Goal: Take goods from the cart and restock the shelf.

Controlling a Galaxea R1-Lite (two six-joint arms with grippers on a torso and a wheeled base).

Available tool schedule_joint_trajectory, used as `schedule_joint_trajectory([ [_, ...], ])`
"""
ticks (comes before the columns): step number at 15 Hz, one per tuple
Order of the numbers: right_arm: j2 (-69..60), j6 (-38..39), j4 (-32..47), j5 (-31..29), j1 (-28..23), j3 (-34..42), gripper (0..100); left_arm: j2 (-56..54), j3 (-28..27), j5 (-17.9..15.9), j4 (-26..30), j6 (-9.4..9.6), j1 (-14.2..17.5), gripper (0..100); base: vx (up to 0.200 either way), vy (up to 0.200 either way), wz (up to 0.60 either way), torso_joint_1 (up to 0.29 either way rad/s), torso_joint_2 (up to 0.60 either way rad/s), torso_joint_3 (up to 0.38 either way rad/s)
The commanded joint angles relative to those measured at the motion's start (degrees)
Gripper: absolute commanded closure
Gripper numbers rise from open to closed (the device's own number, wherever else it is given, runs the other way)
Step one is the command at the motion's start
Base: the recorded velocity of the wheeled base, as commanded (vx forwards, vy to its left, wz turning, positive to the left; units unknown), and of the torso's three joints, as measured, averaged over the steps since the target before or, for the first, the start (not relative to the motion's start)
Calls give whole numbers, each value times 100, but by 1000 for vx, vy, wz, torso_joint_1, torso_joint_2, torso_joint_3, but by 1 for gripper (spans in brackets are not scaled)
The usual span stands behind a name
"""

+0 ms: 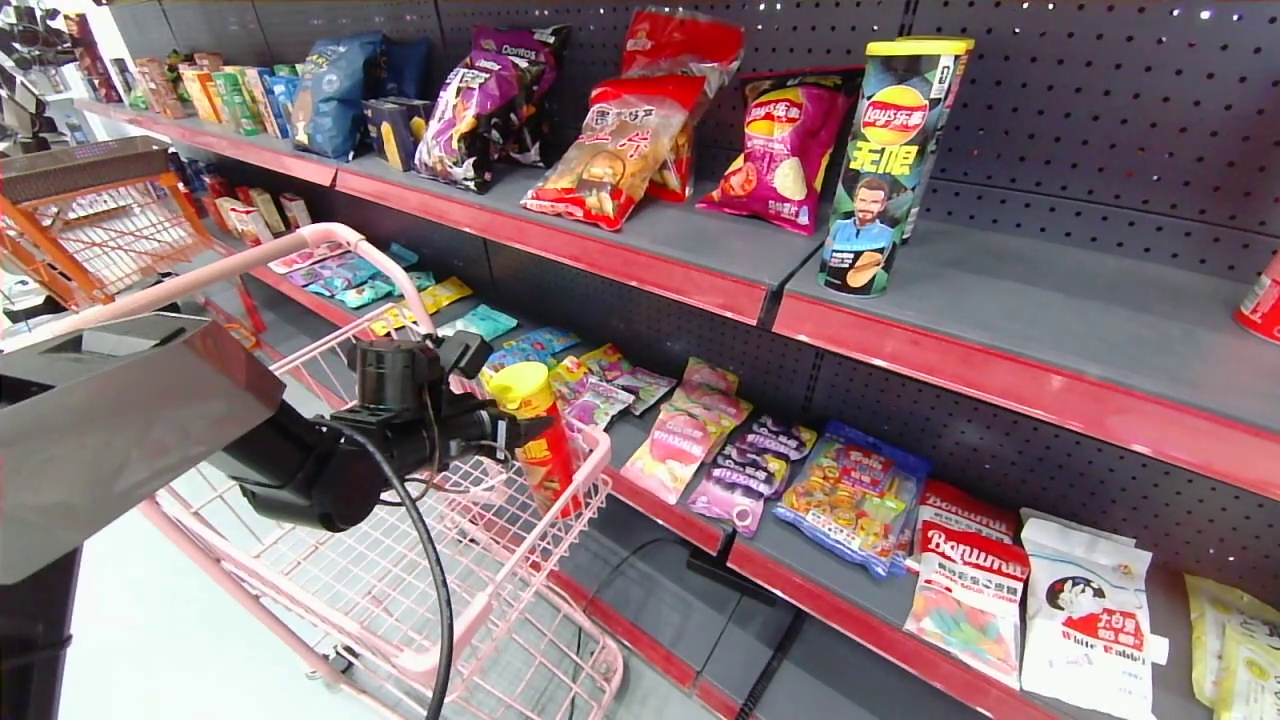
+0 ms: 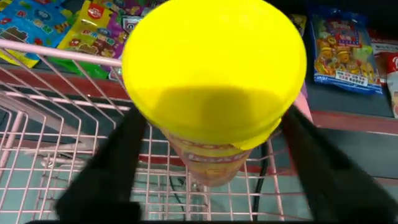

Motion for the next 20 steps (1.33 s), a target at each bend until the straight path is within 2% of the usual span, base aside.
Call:
schedule_joint_trajectory([
  [1, -1, -1, 2, 0, 0, -6, 0, -54, 126, 24, -53, -10, -3, 100, 0, 0, 0, 0, 0, 0],
  [3, -1, 7, 2, 0, 0, 2, 0, -396, 434, 15, -26, -27, 41, 100, 0, 0, 0, 0, 0, 0],
  [6, -1, 7, 2, 0, 0, 2, 0, -1293, 979, -12, -18, -89, 339, 100, 0, 0, 0, 0, 0, 0],
  [7, 8, 7, 2, 0, 0, 2, 0, -1811, 952, -3, 105, -317, 427, 100, 0, 0, 0, 0, 0, 0],
  [8, -1, 7, 2, 0, 0, 2, 0, -2453, 935, -3, 519, -511, 498, 100, 0, 0, 0, 0, 0, 0],
  [10, -1, 16, 2, 0, 0, 2, 0, -3982, 961, -55, 2004, -599, 682, 100, 0, 0, 0, 0, 0, 0],
  [11, 8, 16, 2, 0, 0, 2, 0, -4738, 1058, -55, 2566, -590, 761, 100, 0, 0, 0, 0, 0, 0],
  [14, 8, 16, 2, 0, 0, 2, 0, -6742, 1752, -47, 3296, -563, 788, 100, 0, 0, 0, 0, 0, 0],
  [17, -1, 16, 2, 0, 0, -6, 0, -8403, 2077, -47, 4588, -546, 779, 100, 0, 0, 0, 0, 0, 0],
  [20, 8, 25, 2, 0, 0, 2, 0, -9353, 2455, 41, 4816, -519, 788, 100, 0, 0, 0, 93, -313, -194],
])
